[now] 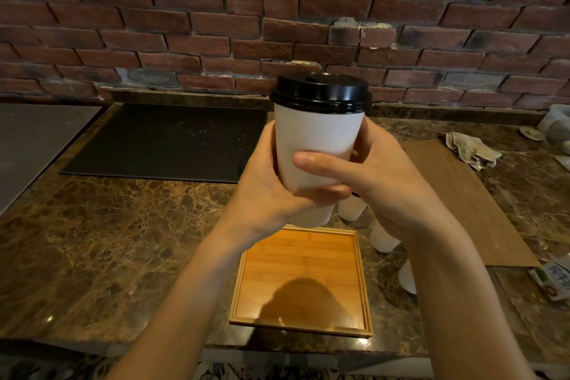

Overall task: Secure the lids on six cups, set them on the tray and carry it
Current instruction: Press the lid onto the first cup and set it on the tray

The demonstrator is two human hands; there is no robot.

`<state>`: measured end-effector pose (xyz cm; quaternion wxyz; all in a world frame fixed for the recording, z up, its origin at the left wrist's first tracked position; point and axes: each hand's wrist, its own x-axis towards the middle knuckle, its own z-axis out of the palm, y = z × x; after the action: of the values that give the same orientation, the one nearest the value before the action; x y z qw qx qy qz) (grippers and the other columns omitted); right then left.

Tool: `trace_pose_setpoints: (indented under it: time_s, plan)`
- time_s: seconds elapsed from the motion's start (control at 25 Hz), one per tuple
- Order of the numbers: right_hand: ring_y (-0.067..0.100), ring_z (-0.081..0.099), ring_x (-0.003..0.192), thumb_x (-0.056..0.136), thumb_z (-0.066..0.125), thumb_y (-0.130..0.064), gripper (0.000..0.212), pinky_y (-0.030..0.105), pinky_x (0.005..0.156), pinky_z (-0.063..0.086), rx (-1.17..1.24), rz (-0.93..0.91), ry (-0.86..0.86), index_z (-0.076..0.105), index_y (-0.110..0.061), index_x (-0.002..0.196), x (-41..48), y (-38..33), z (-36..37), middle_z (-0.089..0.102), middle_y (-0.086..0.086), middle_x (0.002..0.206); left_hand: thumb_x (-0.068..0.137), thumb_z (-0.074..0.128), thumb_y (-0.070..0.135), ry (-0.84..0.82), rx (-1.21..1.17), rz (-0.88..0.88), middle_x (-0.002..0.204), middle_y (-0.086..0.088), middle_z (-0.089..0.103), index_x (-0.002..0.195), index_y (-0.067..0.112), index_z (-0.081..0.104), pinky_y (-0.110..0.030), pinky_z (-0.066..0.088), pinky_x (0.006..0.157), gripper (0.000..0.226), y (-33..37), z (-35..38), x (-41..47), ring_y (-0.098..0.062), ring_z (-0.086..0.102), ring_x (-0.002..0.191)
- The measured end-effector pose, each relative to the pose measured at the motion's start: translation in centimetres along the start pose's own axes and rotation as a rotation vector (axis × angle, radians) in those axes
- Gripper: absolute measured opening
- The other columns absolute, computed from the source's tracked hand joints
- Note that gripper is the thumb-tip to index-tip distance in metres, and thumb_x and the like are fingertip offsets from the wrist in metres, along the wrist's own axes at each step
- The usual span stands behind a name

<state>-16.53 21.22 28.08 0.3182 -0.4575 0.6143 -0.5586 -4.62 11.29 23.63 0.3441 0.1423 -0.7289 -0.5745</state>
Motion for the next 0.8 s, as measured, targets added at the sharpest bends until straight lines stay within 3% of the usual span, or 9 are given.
trace_pose_setpoints:
  time_s: [0.12,0.28,0.36,0.6,0.8]
  plan:
    - [0.002,0.063,0.103,0.058,0.08,-0.043,0.081,0.024,0.081,0.058,-0.045,-0.028,0.08,0.05,-0.027,0.132,-0.1,-0.3,0.7,0.063,-0.011,0.116,0.058,0.086,0.023,0.054,0.024,0.022,0.119,0.019,0.055,0.135,0.026,0.035,-0.011,0.051,0.076,0.092,-0.1,0.4,0.0,0.004,0.055,0.112]
    - [0.004,0.059,0.107,0.067,0.084,-0.038,0.078,0.026,0.081,0.058,-0.126,-0.046,0.195,0.047,-0.027,0.134,-0.2,0.2,1.6,0.059,-0.011,0.12,0.062,0.087,0.013,0.079,0.023,0.013,0.129,0.009,0.053,0.142,0.02,0.03,-0.026,0.054,0.087,0.099,-0.7,0.8,0.1,-0.006,0.054,0.118]
    - [0.005,0.058,0.108,0.068,0.085,-0.037,0.078,0.027,0.083,0.058,-0.137,-0.05,0.232,0.046,-0.027,0.135,-0.2,0.6,1.8,0.058,-0.011,0.12,0.062,0.087,0.011,0.086,0.023,0.008,0.127,0.012,0.053,0.141,0.022,0.031,-0.023,0.054,0.085,0.097,-0.9,1.1,0.1,-0.003,0.055,0.116]
    - [0.003,0.06,0.107,0.058,0.083,-0.045,0.083,0.029,0.082,0.059,-0.094,-0.058,0.196,0.048,-0.029,0.132,-0.3,0.7,1.2,0.06,-0.013,0.118,0.061,0.086,0.011,-0.013,0.021,-0.057,0.115,0.022,0.058,0.128,0.037,0.039,-0.008,0.049,0.074,0.086,-0.8,0.4,0.4,0.007,0.056,0.109]
    - [0.004,0.061,0.108,0.056,0.084,-0.046,0.081,0.033,0.084,0.059,-0.05,-0.071,0.137,0.049,-0.034,0.128,-0.3,0.5,0.4,0.062,-0.014,0.117,0.057,0.086,0.028,-0.108,-0.042,-0.093,0.114,0.016,0.062,0.121,0.04,0.046,-0.013,0.051,0.077,0.076,-0.1,-0.7,0.4,-0.001,0.06,0.107]
